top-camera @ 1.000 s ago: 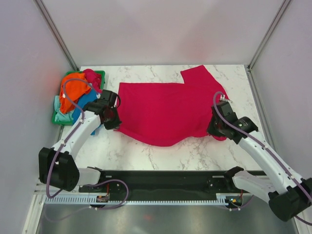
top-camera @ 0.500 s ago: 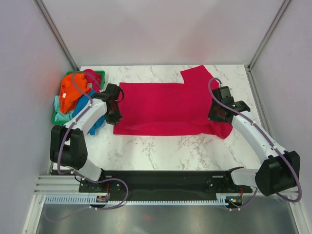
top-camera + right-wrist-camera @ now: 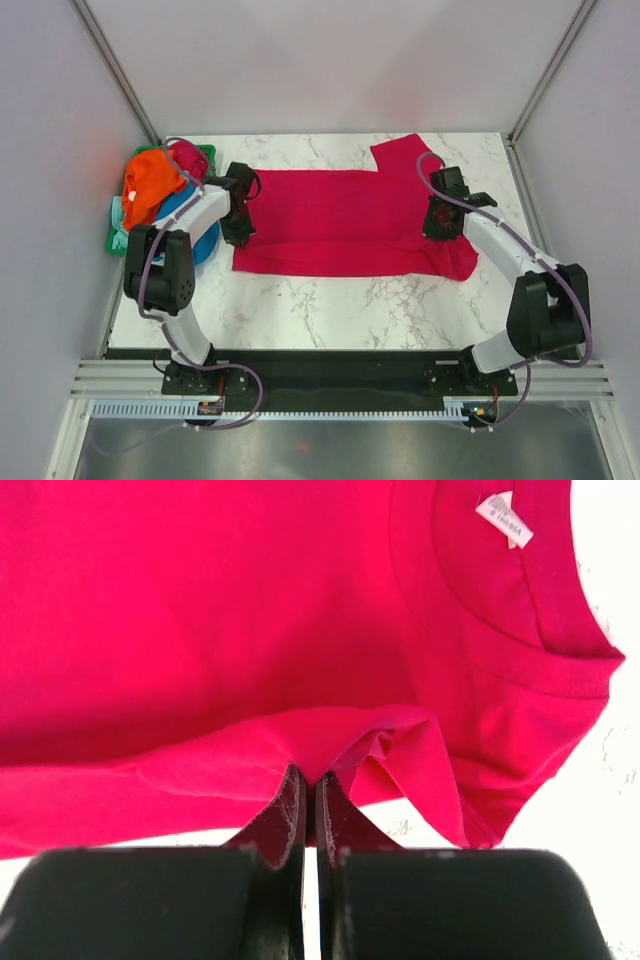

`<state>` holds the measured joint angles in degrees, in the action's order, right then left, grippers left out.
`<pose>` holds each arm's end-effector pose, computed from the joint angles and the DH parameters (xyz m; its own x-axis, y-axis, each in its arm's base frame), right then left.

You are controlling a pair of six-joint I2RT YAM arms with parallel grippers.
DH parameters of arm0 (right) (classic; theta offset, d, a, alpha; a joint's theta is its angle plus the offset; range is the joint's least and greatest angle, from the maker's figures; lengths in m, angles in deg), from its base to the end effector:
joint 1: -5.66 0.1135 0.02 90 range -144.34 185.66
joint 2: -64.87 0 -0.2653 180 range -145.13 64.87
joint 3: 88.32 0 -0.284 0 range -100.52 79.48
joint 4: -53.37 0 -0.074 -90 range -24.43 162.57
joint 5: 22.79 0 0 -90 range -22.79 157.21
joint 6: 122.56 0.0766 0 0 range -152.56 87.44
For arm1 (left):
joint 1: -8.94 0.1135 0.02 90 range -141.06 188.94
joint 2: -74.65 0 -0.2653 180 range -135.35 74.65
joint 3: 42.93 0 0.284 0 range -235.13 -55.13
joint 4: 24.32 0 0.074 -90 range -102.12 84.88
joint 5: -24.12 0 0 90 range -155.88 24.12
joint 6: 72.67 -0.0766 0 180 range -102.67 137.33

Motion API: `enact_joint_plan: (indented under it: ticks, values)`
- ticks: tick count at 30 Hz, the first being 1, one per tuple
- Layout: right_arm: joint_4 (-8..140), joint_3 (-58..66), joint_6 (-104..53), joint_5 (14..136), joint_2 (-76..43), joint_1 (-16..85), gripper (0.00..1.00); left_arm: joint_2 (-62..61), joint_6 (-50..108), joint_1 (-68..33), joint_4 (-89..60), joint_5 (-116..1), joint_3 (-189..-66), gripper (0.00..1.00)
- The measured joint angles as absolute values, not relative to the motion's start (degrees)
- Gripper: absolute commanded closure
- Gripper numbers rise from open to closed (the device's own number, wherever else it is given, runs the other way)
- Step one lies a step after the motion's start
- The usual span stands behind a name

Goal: Fold and stack the t-shirts

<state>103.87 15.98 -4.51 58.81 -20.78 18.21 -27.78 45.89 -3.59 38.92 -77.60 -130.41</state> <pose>0.3475 0.0659 0.1987 -0.8174 0.2946 -0.4950 0.2717 0.9549 0.1198 0.3763 -0.0677 0.1535 -0.9214 -0.2748 -0.2748 -0.3059 0.9490 0.0768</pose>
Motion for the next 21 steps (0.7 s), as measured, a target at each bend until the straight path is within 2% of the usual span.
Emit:
enact_joint_plan:
  ticks: [4, 5, 7, 8, 9, 11, 12, 14, 17, 21]
  values:
    - [102.39, 15.01, -5.01, 59.29, -24.21, 16.73, 0.98, -31.15, 45.65, -2.98, 38.99, -77.63, -132.58, 0.94]
    - [102.28, 14.49, -5.12, 59.4, -25.37, 16.29, 0.94, -31.96, 45.47, -2.85, 39.01, -77.6, -133.19, 0.87]
    - [101.58, 13.48, -5.32, 59.66, -27.69, 15.5, 0.72, -33.51, 45.04, -2.44, 39.21, -77.56, -134.65, 0.76]
    - [101.53, 12.65, -5.32, 59.84, -29.07, 15.04, 0.6, -34.23, 44.86, -2.15, 39.25, -77.49, -135.46, 0.61]
    - [101.42, 11.56, -5.38, 59.93, -30.53, 14.54, 0.49, -34.8, 44.47, -1.82, 39.4, -77.49, -136.27, 0.55]
    - [101.4, 8.35, -5.88, 60.19, -33.68, 13.27, 0.4, -35.65, 44.03, -0.97, 40.15, -77.76, -138.15, 0.43]
    - [101.38, 6.42, -6.23, 60.47, -35.16, 12.57, 0.32, -35.91, 43.94, -0.62, 40.72, -77.89, -139.35, 0.43]
    - [101.45, 1.9, -6.76, 61.06, -37.79, 11.07, 0.27, -35.98, 43.9, -0.08, 41.79, -78.37, -141.8, 0.42]
    - [101.42, -2.95, -7.57, 61.13, -38.53, 9.62, 0.26, -34.82, 43.83, 0.21, 42.03, -79.16, -143.24, 0.43]
    - [100.68, -1.18, -8.4, 61.59, -32.74, 9.27, 0.26, -29.51, 42.89, -0.27, 42.55, -79.22, -140.71, 0.46]
